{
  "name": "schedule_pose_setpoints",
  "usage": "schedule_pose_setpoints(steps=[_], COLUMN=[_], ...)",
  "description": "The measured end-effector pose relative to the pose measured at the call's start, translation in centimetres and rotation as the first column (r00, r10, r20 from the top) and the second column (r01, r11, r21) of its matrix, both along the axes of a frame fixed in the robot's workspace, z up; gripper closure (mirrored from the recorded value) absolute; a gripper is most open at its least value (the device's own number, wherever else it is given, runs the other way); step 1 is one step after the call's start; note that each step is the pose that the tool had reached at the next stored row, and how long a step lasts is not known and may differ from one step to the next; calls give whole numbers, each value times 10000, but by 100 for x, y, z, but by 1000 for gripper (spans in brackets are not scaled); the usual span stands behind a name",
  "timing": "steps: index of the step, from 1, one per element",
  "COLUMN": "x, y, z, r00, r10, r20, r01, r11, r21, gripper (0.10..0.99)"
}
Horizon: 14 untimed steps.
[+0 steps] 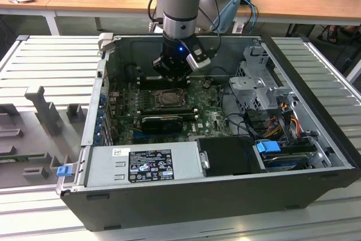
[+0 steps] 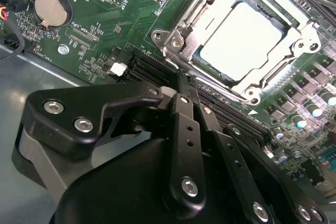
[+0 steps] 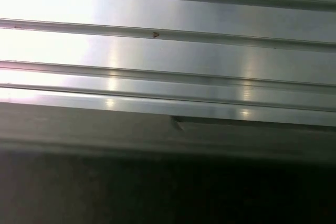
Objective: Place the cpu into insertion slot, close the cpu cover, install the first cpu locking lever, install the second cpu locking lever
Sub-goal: 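Install the first cpu locking lever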
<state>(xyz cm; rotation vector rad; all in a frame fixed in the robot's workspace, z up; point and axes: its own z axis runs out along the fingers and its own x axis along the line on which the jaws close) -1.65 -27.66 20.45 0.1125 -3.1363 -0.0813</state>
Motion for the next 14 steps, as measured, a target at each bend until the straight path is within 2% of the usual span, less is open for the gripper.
schedule_pose_setpoints(steps=[10,14], x=[1,0], y=[-21,-39], z=[-21,-37], r00=[10000,10000], r10=[0,0], r20=[1,-3], r01=[0,0], r11=[10000,9999], r21=[3,170], gripper=[980,980])
